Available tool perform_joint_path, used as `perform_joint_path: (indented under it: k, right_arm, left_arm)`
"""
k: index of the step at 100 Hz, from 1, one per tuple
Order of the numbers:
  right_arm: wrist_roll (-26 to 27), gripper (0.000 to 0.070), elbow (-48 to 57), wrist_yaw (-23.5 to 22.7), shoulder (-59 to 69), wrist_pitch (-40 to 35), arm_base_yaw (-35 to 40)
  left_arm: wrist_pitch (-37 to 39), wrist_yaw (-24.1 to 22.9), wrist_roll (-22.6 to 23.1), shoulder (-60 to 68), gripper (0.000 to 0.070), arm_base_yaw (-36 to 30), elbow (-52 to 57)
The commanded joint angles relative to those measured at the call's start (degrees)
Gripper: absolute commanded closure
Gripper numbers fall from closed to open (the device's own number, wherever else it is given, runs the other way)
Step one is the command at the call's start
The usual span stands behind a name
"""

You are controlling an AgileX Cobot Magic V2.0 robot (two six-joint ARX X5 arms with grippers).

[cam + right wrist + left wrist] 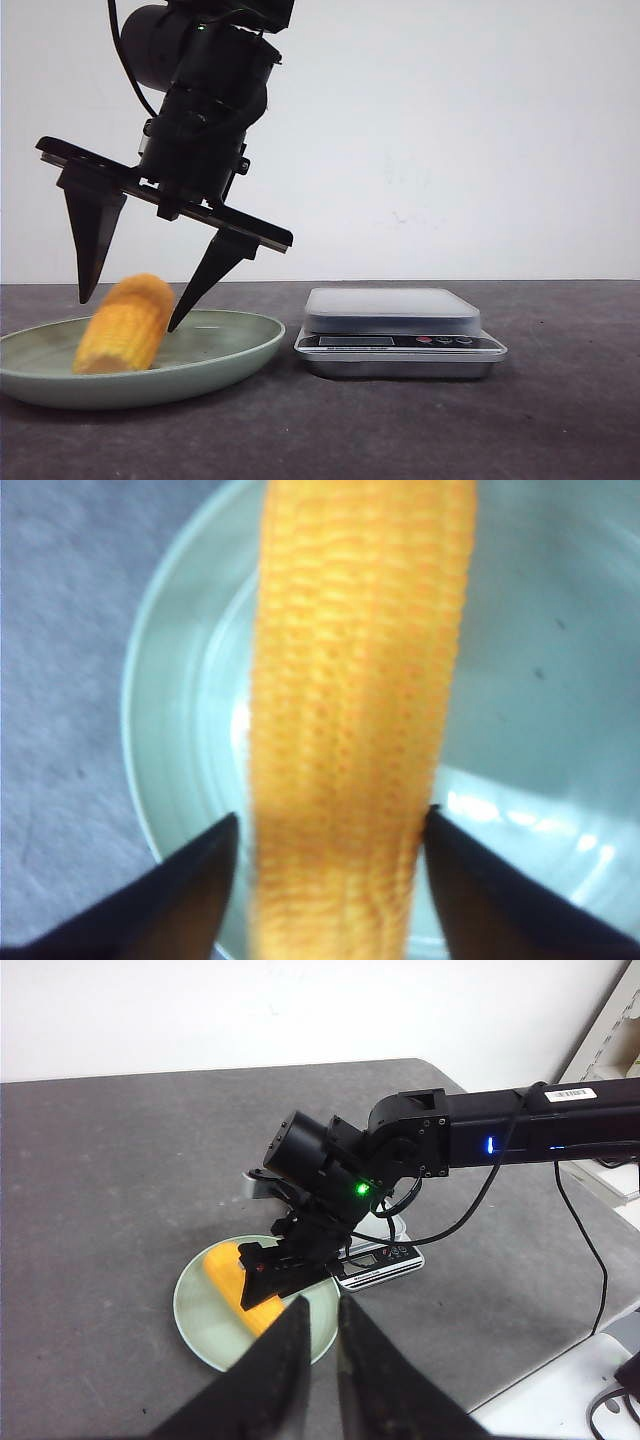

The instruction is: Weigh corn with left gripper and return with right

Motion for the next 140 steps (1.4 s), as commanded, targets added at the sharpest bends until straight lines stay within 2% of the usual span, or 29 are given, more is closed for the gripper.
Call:
perform_joint_path:
  k: [1, 15, 30, 39, 55, 77, 86, 93, 99, 111, 128, 135, 140]
  right_arm:
    - [-1.0, 0.0278, 2.0, 1.4, -1.1, 0.5, 0.9]
    - [-5.0, 0.0279, 4.8, 7.5, -6.1, 0.4, 0.9]
    - [-16.7, 0.0302, 9.4, 17.1, -14.7, -1.4, 1.5]
    - [-24.9, 0.0419, 10.4, 24.4, -21.5, -2.3, 3.6]
    - [-36.7, 0.0700, 10.4, 40.9, -33.3, -3.9, 11.1]
    - [-37.8, 0.0695, 9.4, 59.2, -43.8, -6.5, 25.0]
    - [-37.8, 0.0694, 4.9, 68.2, -47.3, -6.7, 31.5]
    - [-37.8, 0.0694, 0.3, 72.6, -49.6, -6.7, 35.1]
    - [-37.7, 0.0694, -5.9, 74.7, -52.2, -6.1, 38.2]
    - [-37.7, 0.0694, -14.8, 74.1, -56.0, -3.0, 41.2]
    - [-37.9, 0.0694, -17.6, 74.4, -57.3, -1.2, 44.1]
    - [-40.7, 0.0694, -17.6, 75.4, -57.7, 2.0, 44.5]
    - [-43.8, 0.0693, -17.6, 74.3, -58.2, 5.1, 44.4]
  left_arm:
    - [-1.5, -0.3, 0.7, 0.6, 0.0688, -0.5, 1.0]
    - [-1.5, -0.3, 0.7, 0.6, 0.0688, -0.5, 1.0]
    - [-1.5, -2.0, 1.1, 0.6, 0.0688, -0.5, 1.0]
    - [-1.5, -3.6, 1.4, 0.6, 0.0688, -0.5, 1.0]
    - [-1.4, -5.7, 1.4, 0.6, 0.0688, -0.5, 0.9]
    - [-1.3, -11.9, 1.6, 0.6, 0.0689, -0.5, 0.9]
    - [-0.9, -13.6, 1.6, 0.6, 0.0689, -0.5, 0.9]
    - [-0.3, -13.6, 1.6, 0.6, 0.0689, -0.5, 0.9]
    - [0.0, -13.6, 1.5, 0.6, 0.0688, -0.5, 0.9]
    - [-0.2, -13.5, 1.2, 0.6, 0.0688, -0.5, 0.9]
    - [-0.1, -13.5, -1.2, 0.6, 0.0684, -0.5, 0.9]
    - [0.0, -13.5, -1.2, 0.6, 0.0684, -0.5, 0.9]
    - [-0.1, -13.5, -1.2, 0.6, 0.0684, -0.5, 0.9]
